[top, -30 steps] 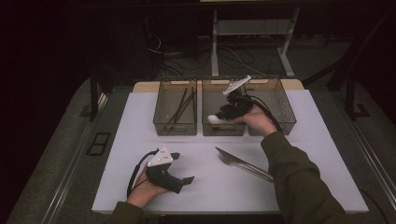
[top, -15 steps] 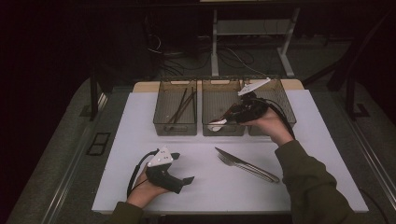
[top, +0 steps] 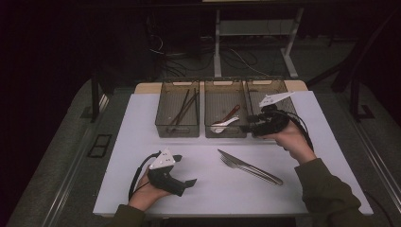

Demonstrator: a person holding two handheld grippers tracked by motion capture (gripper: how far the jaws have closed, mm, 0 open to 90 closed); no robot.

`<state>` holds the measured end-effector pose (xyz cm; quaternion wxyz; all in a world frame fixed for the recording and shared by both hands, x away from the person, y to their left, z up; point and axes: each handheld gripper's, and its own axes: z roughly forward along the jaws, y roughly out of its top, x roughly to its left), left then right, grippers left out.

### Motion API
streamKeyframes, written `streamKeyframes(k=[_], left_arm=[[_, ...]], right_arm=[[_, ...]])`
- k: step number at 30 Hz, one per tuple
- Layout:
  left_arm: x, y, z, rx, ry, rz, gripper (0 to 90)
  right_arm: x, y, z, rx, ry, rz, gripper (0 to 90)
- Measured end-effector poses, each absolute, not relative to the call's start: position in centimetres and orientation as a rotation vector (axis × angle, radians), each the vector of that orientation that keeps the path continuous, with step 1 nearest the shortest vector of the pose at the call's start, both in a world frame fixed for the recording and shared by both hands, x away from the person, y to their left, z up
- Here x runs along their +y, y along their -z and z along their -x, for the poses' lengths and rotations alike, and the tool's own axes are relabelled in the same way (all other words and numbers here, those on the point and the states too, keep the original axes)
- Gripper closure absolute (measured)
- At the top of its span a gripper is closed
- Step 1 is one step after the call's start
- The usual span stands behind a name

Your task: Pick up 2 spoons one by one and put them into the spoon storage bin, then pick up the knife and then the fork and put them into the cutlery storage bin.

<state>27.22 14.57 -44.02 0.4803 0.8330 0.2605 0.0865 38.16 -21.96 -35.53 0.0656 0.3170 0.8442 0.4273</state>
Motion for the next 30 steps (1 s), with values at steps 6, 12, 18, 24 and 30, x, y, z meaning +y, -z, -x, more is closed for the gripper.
streamKeyframes(k=[6,12,18,24,30], left_arm=[[14.5,44.0,-27.2,0.634,-0.212,-2.031,0.0],[14.6,43.9,-27.2,0.635,-0.215,-2.029,0.0],[14.7,43.9,-27.1,0.634,-0.217,-2.027,0.0],[14.7,43.8,-27.0,0.635,-0.222,-2.025,0.0],[14.8,43.8,-27.0,0.638,-0.222,-2.026,0.0]], right_arm=[[-23.2,36.0,-36.4,2.565,-1.306,-0.957,44.1],[-24.4,36.4,-34.8,2.573,-1.285,-0.970,44.1],[-24.9,37.1,-33.6,2.621,-1.184,-0.975,46.6],[-24.7,37.6,-32.6,2.694,-1.048,-0.957,48.9],[-23.9,38.1,-32.3,2.772,-0.944,-0.930,51.7]])
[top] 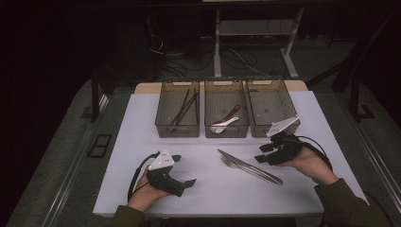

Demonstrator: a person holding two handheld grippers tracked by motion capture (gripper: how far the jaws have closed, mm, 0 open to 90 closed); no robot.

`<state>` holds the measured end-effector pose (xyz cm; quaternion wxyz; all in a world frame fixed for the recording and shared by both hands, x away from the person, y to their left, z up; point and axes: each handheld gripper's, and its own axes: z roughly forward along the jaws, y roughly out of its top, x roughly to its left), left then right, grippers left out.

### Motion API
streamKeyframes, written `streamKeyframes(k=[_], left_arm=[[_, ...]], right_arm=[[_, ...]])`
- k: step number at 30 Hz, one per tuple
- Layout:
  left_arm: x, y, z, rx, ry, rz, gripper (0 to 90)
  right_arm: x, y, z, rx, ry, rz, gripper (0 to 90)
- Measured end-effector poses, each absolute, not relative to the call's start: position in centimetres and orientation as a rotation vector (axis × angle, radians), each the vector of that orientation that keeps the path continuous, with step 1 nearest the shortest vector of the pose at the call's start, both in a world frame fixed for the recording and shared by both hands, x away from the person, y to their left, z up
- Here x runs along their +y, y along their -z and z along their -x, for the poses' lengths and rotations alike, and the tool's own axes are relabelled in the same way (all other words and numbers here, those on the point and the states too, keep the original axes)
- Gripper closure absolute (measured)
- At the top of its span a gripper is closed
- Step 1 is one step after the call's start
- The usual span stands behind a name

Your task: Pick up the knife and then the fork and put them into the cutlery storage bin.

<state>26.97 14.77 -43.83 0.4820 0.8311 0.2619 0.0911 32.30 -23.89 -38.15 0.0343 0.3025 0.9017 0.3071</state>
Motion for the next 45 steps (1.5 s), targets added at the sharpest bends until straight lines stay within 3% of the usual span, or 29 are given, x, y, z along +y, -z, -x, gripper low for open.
streamKeyframes(k=[26,45], left_arm=[[14.5,44.0,-27.0,0.632,-0.209,-2.038,0.0],[14.4,44.1,-27.0,0.628,-0.207,-2.041,0.0]], right_arm=[[-21.0,41.2,-33.6,2.971,-0.565,-0.944,71.1],[-19.1,42.1,-34.1,3.044,-0.331,-0.850,77.7]])
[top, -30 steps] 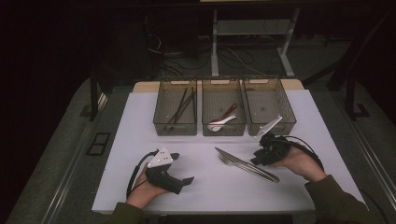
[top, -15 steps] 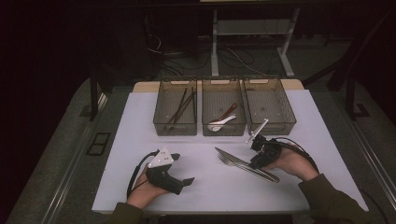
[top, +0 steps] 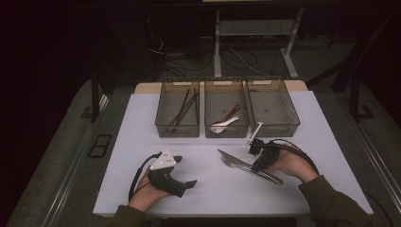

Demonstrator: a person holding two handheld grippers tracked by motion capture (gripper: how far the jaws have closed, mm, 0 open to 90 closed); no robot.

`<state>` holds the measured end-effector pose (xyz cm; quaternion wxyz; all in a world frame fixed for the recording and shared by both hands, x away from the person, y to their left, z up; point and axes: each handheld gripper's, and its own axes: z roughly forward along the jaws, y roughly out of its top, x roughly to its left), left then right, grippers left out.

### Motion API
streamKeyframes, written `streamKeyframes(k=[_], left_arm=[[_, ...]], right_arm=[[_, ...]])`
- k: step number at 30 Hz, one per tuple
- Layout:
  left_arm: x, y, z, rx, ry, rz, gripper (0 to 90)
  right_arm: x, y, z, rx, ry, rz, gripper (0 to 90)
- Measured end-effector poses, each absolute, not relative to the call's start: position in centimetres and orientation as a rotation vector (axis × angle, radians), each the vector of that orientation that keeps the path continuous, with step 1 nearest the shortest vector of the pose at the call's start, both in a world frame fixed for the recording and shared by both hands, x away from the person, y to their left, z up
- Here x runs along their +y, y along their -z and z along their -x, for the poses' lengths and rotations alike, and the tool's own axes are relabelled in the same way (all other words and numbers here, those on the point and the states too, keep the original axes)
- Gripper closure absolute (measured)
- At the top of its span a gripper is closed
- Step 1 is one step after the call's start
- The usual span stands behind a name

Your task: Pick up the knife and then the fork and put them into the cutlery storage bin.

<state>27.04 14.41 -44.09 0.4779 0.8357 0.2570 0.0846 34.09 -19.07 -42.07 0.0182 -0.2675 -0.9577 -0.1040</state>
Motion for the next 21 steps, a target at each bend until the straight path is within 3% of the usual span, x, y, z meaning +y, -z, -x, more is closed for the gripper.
streamKeyframes(k=[9,21], left_arm=[[14.4,44.1,-27.0,0.626,-0.206,-2.042,0.0],[14.5,44.0,-27.0,0.629,-0.205,-2.039,0.0]], right_arm=[[-17.7,42.0,-34.4,-3.012,0.166,0.805,79.2],[-18.5,41.6,-34.3,-3.011,0.257,0.799,79.7]])
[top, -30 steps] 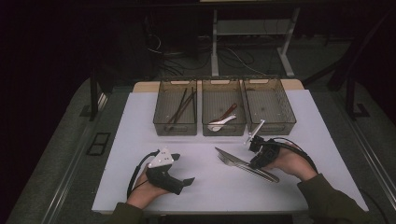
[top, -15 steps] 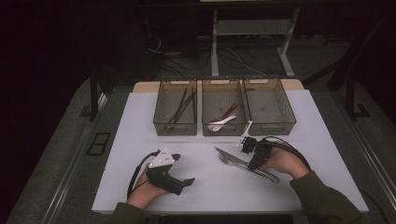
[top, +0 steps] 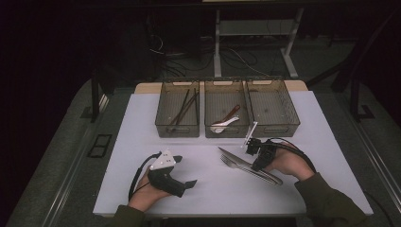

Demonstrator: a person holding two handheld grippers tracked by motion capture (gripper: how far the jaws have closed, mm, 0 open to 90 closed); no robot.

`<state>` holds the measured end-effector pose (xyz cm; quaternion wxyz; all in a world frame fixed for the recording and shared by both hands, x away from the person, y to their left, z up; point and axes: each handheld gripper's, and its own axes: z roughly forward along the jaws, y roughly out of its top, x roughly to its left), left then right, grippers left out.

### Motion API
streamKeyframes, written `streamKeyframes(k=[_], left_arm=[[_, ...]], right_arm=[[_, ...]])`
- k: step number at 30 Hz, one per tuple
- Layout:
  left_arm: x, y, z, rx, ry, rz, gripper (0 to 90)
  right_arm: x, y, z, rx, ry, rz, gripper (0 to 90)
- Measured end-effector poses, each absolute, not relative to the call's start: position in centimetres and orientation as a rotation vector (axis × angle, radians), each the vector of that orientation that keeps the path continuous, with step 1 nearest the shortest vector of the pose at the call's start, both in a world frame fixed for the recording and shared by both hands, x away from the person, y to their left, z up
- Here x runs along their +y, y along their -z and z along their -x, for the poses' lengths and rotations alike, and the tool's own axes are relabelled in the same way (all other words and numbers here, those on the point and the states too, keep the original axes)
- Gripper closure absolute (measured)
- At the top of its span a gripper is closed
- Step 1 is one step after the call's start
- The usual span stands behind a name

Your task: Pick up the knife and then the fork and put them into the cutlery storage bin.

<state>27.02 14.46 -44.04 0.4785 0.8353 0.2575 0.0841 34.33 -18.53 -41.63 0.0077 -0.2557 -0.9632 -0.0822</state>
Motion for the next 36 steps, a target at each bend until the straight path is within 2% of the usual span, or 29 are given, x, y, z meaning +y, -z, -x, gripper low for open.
streamKeyframes(k=[21,36], left_arm=[[14.5,44.0,-27.0,0.629,-0.207,-2.038,0.0],[14.7,44.1,-27.2,0.632,-0.202,-2.031,0.0]], right_arm=[[-22.4,39.3,-34.8,-2.978,0.751,0.872,79.8],[-25.6,37.4,-35.3,-2.886,1.184,1.038,79.8]])
